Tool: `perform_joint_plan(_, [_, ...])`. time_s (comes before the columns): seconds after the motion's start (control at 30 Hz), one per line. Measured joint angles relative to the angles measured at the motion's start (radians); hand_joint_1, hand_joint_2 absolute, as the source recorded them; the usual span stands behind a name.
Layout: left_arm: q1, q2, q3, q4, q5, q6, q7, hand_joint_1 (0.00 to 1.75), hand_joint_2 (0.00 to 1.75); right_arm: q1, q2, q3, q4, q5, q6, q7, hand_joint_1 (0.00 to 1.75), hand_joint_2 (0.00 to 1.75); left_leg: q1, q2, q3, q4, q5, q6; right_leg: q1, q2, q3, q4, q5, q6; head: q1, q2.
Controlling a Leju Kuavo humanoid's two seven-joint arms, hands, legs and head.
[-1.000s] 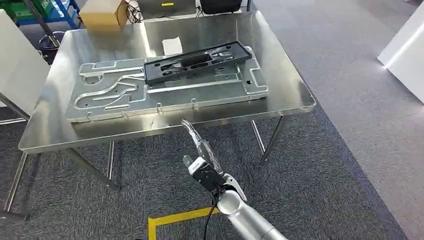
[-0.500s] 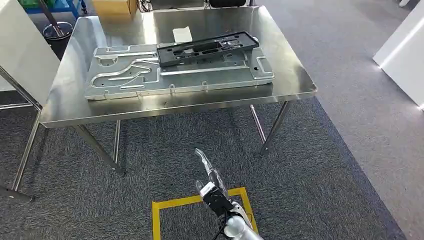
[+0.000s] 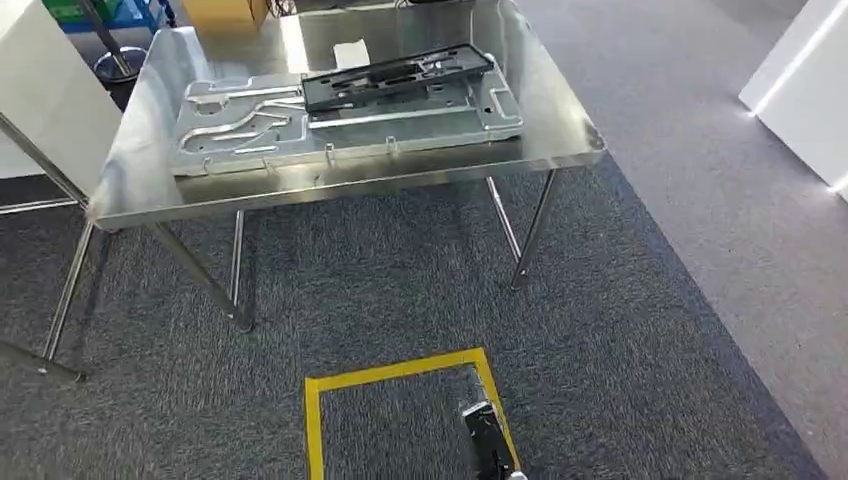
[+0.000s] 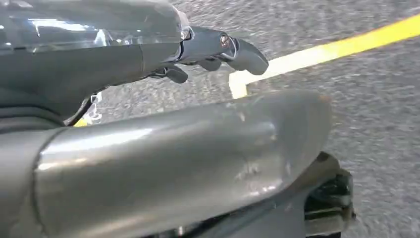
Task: Take the parts from the cabinet and place them on the table.
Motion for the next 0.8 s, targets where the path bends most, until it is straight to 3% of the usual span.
perform_joint_plan(0.03, [0.0, 0.002, 0.002, 0.0, 0.006, 0.006, -0.002, 0.0, 0.0, 0.003, -0.001, -0.023, 0.025, -0.018, 0.018, 0.0, 0.0, 0.0, 0.0, 0.0, 0.032, -0.02, 0.041, -0.002, -0.001, -0.001, -0.02, 0.008, 0.009, 0.003, -0.001, 0.0])
perform_joint_plan(0.07, [-0.001, 0.003, 0.006, 0.0, 0.014, 0.022, -0.005, 0.0, 0.0, 0.004, -0.002, -0.05, 0.055, -0.042, 0.041, 0.0, 0.0, 0.0, 0.0, 0.0, 0.083, -0.074, 0.076, -0.002, -0.003, -0.001, -0.041, 0.018, 0.017, 0.008, 0.0, 0.0])
perform_joint_plan(0.1, [-0.002, 0.002, 0.011, 0.0, 0.02, 0.035, -0.007, 0.0, 0.0, 0.007, -0.004, -0.076, 0.079, -0.062, 0.06, 0.0, 0.0, 0.0, 0.0, 0.0, 0.147, -0.151, 0.08, 0.0, -0.004, 0.0, -0.058, 0.03, 0.023, 0.014, -0.001, 0.0])
perform_joint_plan(0.13, [-0.005, 0.0, 0.017, 0.0, 0.025, 0.046, -0.009, 0.0, 0.0, 0.011, -0.005, -0.103, 0.099, -0.08, 0.077, 0.0, 0.0, 0.0, 0.0, -0.001, 0.213, -0.242, 0.033, 0.005, -0.004, 0.0, -0.067, 0.043, 0.028, 0.02, -0.001, 0.0])
perform_joint_plan(0.17, [-0.006, -0.001, 0.021, 0.0, 0.027, 0.055, -0.011, 0.0, 0.0, 0.016, -0.008, -0.126, 0.114, -0.093, 0.088, 0.0, 0.0, 0.0, -0.006, -0.002, 0.261, -0.317, 0.003, 0.01, -0.001, 0.0, -0.075, 0.053, 0.031, 0.025, 0.001, 0.0])
perform_joint_plan(0.27, [-0.005, -0.008, 0.033, 0.0, 0.032, 0.07, -0.007, 0.0, 0.0, 0.024, -0.016, -0.198, 0.178, -0.14, 0.084, 0.013, 0.0, 0.0, -0.013, -0.001, 0.24, -0.312, 0.013, 0.037, -0.004, -0.002, -0.074, 0.046, 0.061, 0.048, 0.001, 0.0])
perform_joint_plan(0.3, [-0.003, -0.012, 0.037, 0.0, 0.032, 0.073, -0.004, 0.0, 0.0, 0.031, -0.019, -0.223, 0.197, -0.148, 0.075, 0.033, 0.0, 0.0, -0.004, 0.004, 0.232, -0.32, 0.03, 0.05, -0.008, -0.001, -0.082, 0.057, 0.061, 0.053, -0.003, 0.0])
perform_joint_plan(0.33, [-0.005, -0.013, 0.042, 0.0, 0.032, 0.075, 0.0, 0.0, 0.0, 0.035, -0.023, -0.246, 0.213, -0.15, 0.058, 0.055, 0.0, 0.0, -0.007, 0.009, 0.22, -0.319, 0.04, 0.056, -0.01, 0.005, -0.091, 0.076, 0.015, 0.059, -0.002, 0.0])
perform_joint_plan(0.37, [-0.004, -0.013, 0.044, 0.0, 0.032, 0.076, 0.001, 0.0, 0.0, 0.042, -0.028, -0.266, 0.229, -0.149, 0.041, 0.076, 0.0, 0.0, -0.007, 0.009, 0.206, -0.319, 0.051, 0.064, -0.01, 0.008, -0.104, 0.121, -0.052, 0.063, 0.005, 0.0])
perform_joint_plan(0.4, [-0.004, -0.015, 0.045, 0.0, 0.031, 0.076, 0.002, 0.0, 0.0, 0.049, -0.032, -0.277, 0.24, -0.149, 0.026, 0.099, 0.0, 0.0, -0.008, 0.009, 0.189, -0.318, 0.064, 0.066, -0.012, 0.009, -0.12, 0.193, -0.122, 0.069, 0.007, 0.0])
perform_joint_plan(0.43, [-0.003, -0.015, 0.046, 0.0, 0.03, 0.077, 0.003, 0.0, 0.0, 0.056, -0.037, -0.283, 0.25, -0.147, 0.019, 0.111, 0.0, 0.0, -0.009, 0.01, 0.175, -0.318, 0.076, 0.067, -0.012, 0.01, -0.132, 0.26, -0.166, 0.072, 0.008, 0.0])
perform_joint_plan(0.47, [-0.003, -0.015, 0.047, 0.0, 0.029, 0.077, 0.004, 0.0, 0.0, 0.064, -0.041, -0.291, 0.263, -0.145, 0.012, 0.124, 0.0, 0.0, -0.009, 0.01, 0.157, -0.315, 0.09, 0.066, -0.013, 0.01, -0.137, 0.319, -0.18, 0.074, 0.008, 0.0])
perform_joint_plan(0.5, [-0.003, -0.015, 0.048, 0.0, 0.028, 0.077, 0.007, 0.0, 0.0, 0.071, -0.043, -0.297, 0.271, -0.143, 0.01, 0.139, 0.0, 0.0, -0.009, 0.01, 0.141, -0.313, 0.1, 0.064, -0.014, 0.01, -0.127, 0.337, -0.161, 0.075, 0.008, 0.0])
perform_joint_plan(0.57, [-0.002, -0.015, 0.05, 0.0, 0.028, 0.073, 0.01, 0.0, 0.0, 0.081, -0.047, -0.304, 0.287, -0.13, -0.005, 0.218, 0.0, 0.0, -0.009, -0.002, 0.107, -0.309, 0.117, 0.056, -0.014, 0.013, -0.059, 0.275, -0.072, 0.069, 0.008, 0.0])
perform_joint_plan(0.6, [-0.002, -0.015, 0.051, 0.0, 0.026, 0.059, 0.01, 0.0, 0.0, 0.086, -0.05, -0.304, 0.293, -0.112, -0.021, 0.267, 0.0, 0.0, -0.009, -0.007, 0.094, -0.309, 0.126, 0.052, -0.014, 0.023, -0.003, 0.204, -0.052, 0.064, 0.008, 0.0])
perform_joint_plan(0.63, [-0.003, -0.014, 0.051, 0.0, 0.018, 0.043, 0.008, 0.0, 0.0, 0.089, -0.053, -0.304, 0.299, -0.09, -0.038, 0.325, 0.0, 0.0, -0.009, -0.012, 0.089, -0.306, 0.136, 0.05, -0.014, 0.052, 0.067, 0.116, -0.068, 0.056, 0.008, 0.0])
perform_joint_plan(0.67, [-0.003, -0.013, 0.051, 0.0, 0.007, 0.031, -0.003, 0.0, 0.0, 0.093, -0.056, -0.303, 0.305, -0.071, -0.058, 0.389, 0.0, 0.0, -0.014, -0.019, 0.081, -0.304, 0.141, 0.044, -0.009, 0.072, 0.131, 0.026, -0.106, 0.045, 0.008, 0.0])
perform_joint_plan(0.7, [-0.003, -0.013, 0.05, 0.0, -0.006, 0.029, -0.016, 0.0, 0.0, 0.097, -0.057, -0.301, 0.313, -0.061, -0.078, 0.454, 0.0, 0.0, -0.014, -0.025, 0.079, -0.303, 0.152, 0.037, -0.009, 0.067, 0.146, -0.015, -0.128, 0.043, 0.007, 0.0])
perform_joint_plan(0.77, [-0.003, -0.015, 0.046, 0.0, -0.014, 0.03, -0.025, 0.0, 0.0, 0.103, -0.057, -0.3, 0.322, -0.055, -0.092, 0.501, 0.0, 0.0, -0.01, -0.039, 0.077, -0.31, 0.168, 0.023, -0.002, 0.054, 0.141, -0.012, -0.121, 0.032, 0.008, 0.0])
perform_joint_plan(0.8, [0.002, -0.016, 0.045, 0.0, -0.015, 0.038, -0.025, 0.0, 0.0, 0.107, -0.056, -0.299, 0.326, -0.051, -0.097, 0.516, 0.0, 0.0, -0.013, -0.046, 0.072, -0.309, 0.173, 0.017, -0.01, 0.044, 0.14, -0.022, -0.109, 0.021, 0.007, 0.0])
